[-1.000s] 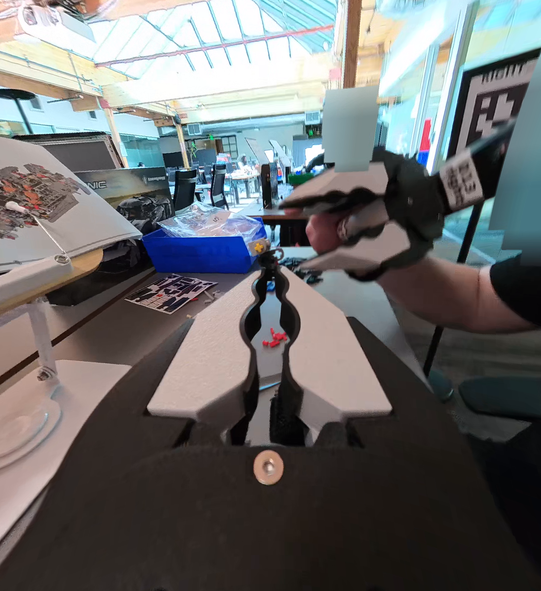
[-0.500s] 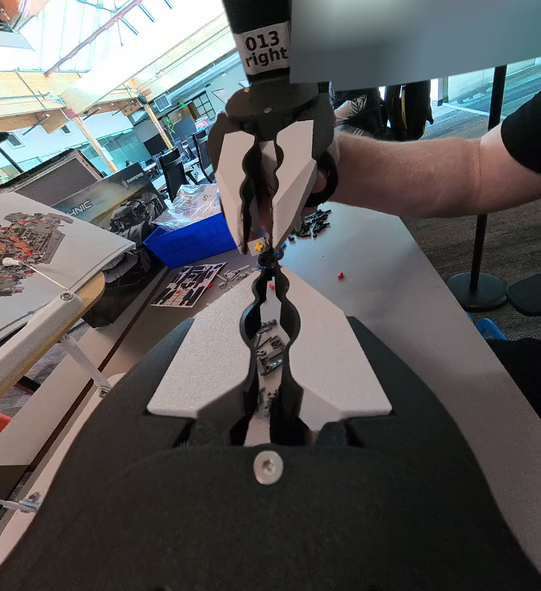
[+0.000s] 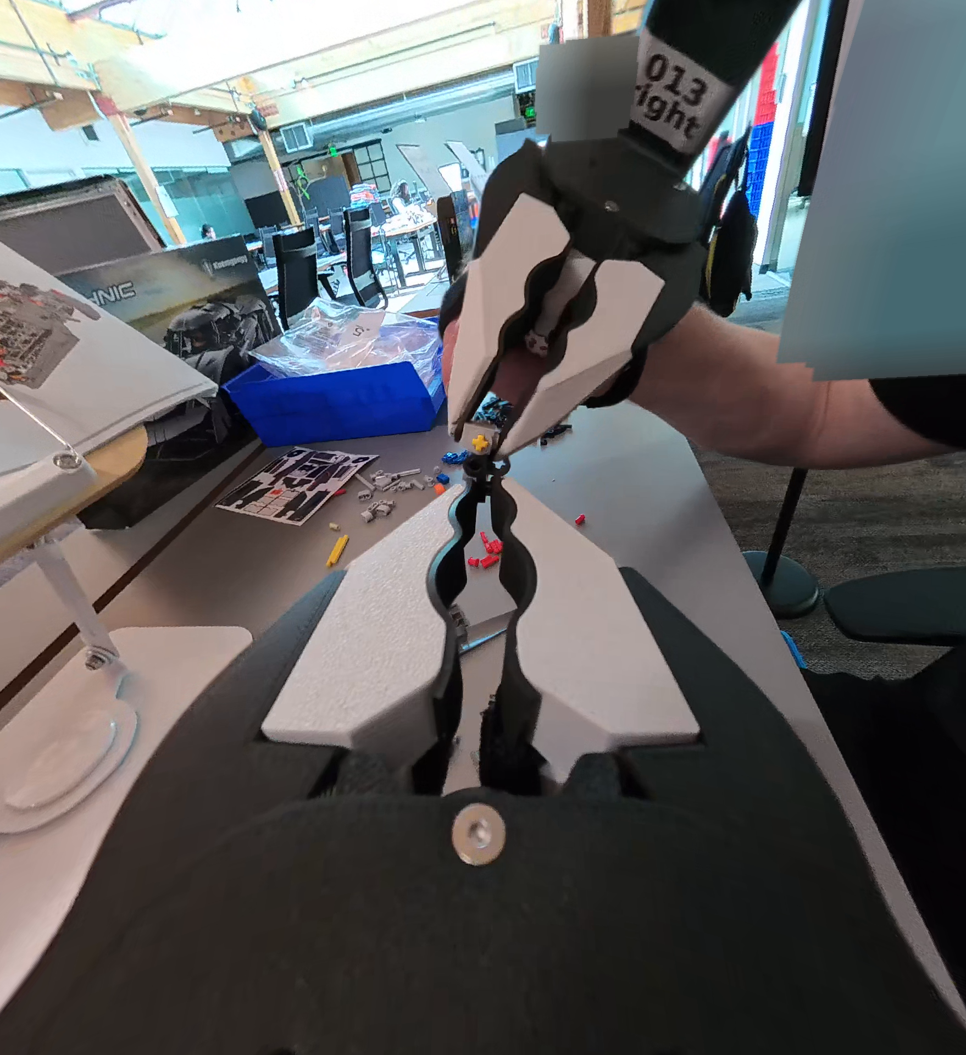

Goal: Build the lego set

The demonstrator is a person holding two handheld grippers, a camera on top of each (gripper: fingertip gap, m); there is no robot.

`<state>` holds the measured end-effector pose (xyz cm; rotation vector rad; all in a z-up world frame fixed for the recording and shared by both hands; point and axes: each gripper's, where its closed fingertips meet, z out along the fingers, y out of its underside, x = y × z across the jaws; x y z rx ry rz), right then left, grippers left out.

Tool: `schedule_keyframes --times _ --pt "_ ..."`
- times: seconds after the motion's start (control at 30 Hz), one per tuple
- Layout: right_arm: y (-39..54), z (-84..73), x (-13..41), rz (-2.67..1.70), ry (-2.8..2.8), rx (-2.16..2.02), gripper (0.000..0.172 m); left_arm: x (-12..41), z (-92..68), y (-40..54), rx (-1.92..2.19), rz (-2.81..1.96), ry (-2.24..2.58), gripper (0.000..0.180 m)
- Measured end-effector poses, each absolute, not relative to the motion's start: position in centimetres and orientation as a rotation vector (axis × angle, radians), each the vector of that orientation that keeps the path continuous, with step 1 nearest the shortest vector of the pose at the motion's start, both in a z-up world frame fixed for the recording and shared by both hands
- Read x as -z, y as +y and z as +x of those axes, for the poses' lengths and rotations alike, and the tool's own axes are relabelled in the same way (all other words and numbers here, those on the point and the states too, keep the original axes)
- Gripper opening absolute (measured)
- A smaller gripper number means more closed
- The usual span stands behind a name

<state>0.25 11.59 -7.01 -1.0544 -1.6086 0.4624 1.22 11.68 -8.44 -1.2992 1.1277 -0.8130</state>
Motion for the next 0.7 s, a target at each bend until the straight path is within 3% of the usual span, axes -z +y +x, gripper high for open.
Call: schedule_keyframes --times 0.23,0.4,0.7 --pt "12.3 0.5 7.1 -1.119 -1.584 -0.558 0.008 8.7 1.4 12.4 0.817 -1.337 1.1 0.003" --pt "12.8 1.7 8.1 -1.275 -1.583 -0.819 0.008 10.2 1.0 12.6 0.697 -1.36 1.148 0.031" --pt "8.6 5.6 20.5 -1.708 -2.09 -0.866 0.009 17.2 0.3 9.7 0.461 -1.434 1.514 0.018"
